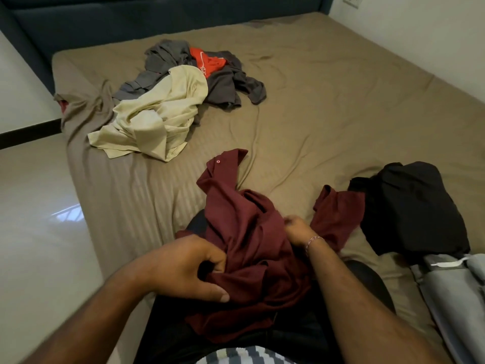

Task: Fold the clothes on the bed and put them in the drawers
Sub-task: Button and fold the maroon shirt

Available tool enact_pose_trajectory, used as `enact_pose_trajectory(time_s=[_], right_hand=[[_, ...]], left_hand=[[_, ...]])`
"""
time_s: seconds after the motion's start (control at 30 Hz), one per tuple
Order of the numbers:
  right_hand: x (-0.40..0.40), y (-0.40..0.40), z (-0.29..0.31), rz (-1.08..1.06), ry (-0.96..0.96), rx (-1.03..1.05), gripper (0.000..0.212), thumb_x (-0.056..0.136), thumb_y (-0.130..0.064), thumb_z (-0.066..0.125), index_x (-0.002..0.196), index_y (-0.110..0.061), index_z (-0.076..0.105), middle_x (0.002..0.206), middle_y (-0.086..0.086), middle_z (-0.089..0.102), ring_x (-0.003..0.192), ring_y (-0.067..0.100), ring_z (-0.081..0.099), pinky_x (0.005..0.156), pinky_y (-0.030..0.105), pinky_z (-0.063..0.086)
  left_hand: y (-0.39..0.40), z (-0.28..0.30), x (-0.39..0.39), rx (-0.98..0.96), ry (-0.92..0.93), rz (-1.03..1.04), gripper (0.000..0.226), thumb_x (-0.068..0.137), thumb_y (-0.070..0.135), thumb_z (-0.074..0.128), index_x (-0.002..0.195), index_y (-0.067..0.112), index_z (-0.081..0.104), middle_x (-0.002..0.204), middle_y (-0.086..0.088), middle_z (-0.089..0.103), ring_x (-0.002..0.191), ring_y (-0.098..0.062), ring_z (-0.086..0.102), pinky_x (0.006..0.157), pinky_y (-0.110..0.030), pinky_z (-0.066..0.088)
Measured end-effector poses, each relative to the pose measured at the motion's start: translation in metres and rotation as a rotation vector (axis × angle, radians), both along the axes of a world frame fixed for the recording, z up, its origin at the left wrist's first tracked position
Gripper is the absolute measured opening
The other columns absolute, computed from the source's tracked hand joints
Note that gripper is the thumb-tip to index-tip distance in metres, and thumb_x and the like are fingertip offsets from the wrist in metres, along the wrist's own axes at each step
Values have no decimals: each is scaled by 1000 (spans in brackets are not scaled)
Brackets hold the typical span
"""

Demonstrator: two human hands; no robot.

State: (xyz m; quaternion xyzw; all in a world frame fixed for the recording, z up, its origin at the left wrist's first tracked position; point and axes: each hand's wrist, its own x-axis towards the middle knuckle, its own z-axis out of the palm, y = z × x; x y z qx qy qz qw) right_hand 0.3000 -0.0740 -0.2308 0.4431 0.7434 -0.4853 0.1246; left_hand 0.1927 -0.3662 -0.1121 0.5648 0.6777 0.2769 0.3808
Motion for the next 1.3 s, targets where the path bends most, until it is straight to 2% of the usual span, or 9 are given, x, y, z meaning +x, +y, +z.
enact_pose_trajectory(time_s=[0.07,0.27,0.4,0.57,0.7,0.83,1.03,1.17,1.3], right_hand=[[1,-2,-3,61,61,15,31,99,-6,61,69,-15,63,69,-11,59,84,13,50,57,13,43],[-4,-2,40,-224,652,-71,9,101,-7,62,101,-12,70,92,-3,74,87,11,67,81,29,54],[-16,10,101,-29,957,-252,20,100,-17,63,120,-14,69,113,3,73,107,17,68,93,30,55],[-9,27,154,173,892,-228,39,87,-25,79,123,-19,66,119,11,71,109,26,68,96,43,57],[-6,34,172,359,640,148,56,87,-18,79,133,-37,54,115,-2,73,101,17,73,89,42,60],[-17,30,182,144,689,610,21,91,-18,62,107,-28,72,87,-8,74,83,12,70,78,39,57],[-25,40,215,-147,924,917,39,82,-24,49,116,-30,68,88,-16,71,79,7,65,70,27,53],[-21,44,198,-356,871,750,37,81,-20,47,106,-32,72,86,-22,69,84,1,65,74,25,53],[-4,46,141,-410,585,673,30,82,-20,45,101,-21,68,86,2,71,84,30,66,74,42,56]], left_hand=[[2,4,-5,-21,45,124,42,81,66,78,75,29,61,71,7,62,64,-13,60,60,-38,51],[70,-5,-31,294,228,609,30,90,58,69,113,39,67,95,15,69,84,-6,67,74,-26,57],[142,-15,-63,153,405,534,110,81,35,83,164,31,10,157,-4,37,140,-27,43,117,-48,40],[182,9,-87,347,254,584,36,79,3,64,111,18,71,103,1,76,101,-19,70,87,-46,56],[180,46,-93,769,150,819,22,75,7,63,90,22,65,83,11,71,80,-4,67,71,-30,54],[179,80,-104,920,319,964,28,73,5,62,89,28,64,78,14,64,73,-6,61,64,-23,46],[157,87,-144,505,1071,889,37,76,20,66,112,28,62,110,2,61,102,-27,54,78,-40,37],[127,33,-147,-22,907,866,42,81,51,60,116,28,65,110,-4,64,109,-34,60,87,-45,49],[95,-21,-136,-137,634,932,25,71,41,52,87,27,66,74,5,59,83,-30,69,66,-32,48]])
